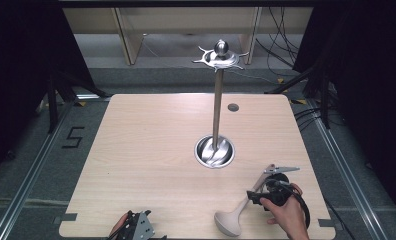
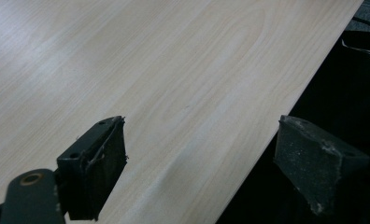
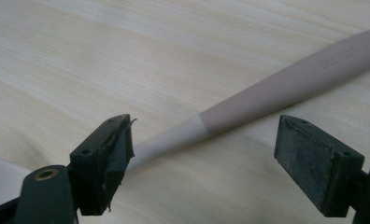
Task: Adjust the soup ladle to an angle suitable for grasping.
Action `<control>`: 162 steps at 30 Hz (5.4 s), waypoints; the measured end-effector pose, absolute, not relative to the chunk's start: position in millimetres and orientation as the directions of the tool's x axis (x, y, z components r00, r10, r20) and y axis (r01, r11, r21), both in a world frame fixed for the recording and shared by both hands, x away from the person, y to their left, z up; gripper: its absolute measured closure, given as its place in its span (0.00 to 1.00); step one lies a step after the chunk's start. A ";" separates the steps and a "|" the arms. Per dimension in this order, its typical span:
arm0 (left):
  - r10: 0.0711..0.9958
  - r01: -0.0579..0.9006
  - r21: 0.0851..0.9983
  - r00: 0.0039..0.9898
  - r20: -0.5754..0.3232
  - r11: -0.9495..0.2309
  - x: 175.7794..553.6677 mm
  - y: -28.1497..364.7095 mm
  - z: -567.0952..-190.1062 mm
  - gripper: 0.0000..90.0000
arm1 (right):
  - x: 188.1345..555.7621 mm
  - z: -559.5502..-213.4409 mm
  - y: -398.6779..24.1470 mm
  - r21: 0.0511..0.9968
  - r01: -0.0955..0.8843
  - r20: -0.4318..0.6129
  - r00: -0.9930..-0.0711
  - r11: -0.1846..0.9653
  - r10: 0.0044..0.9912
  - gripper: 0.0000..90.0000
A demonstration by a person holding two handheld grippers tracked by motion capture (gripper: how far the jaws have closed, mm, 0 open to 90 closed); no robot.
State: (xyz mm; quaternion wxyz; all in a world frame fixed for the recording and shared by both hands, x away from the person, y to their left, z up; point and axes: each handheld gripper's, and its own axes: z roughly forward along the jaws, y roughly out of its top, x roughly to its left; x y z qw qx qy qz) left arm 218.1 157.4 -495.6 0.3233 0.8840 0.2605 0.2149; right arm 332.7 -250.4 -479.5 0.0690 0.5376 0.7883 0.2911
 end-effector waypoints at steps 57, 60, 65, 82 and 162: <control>0.568 0.278 0.699 0.793 0.219 -0.659 215.0 154.4 -491.0 0.17 | 390.6 -476.0 -197.0 0.253 0.925 0.268 -0.350 0.285 0.898 0.60; 0.572 0.282 0.702 0.792 0.215 -0.654 215.1 154.7 -491.2 0.17 | 390.9 -476.9 -195.1 0.247 0.931 0.296 -0.336 0.268 0.894 0.64; 0.565 0.277 0.697 0.795 0.221 -0.662 214.9 154.5 -490.8 0.17 | 390.2 -477.1 -189.6 0.235 0.940 0.318 -0.313 0.246 0.895 0.67; 0.563 0.282 0.707 0.802 0.197 -0.649 214.6 153.5 -491.9 0.17 | 388.2 -479.8 -193.3 0.260 0.949 0.389 -0.270 0.177 0.881 0.74; 0.552 0.269 0.701 0.807 0.211 -0.660 214.8 153.2 -492.0 0.17 | 291.0 -405.3 -204.6 0.857 0.475 0.224 -0.693 0.201 0.685 0.86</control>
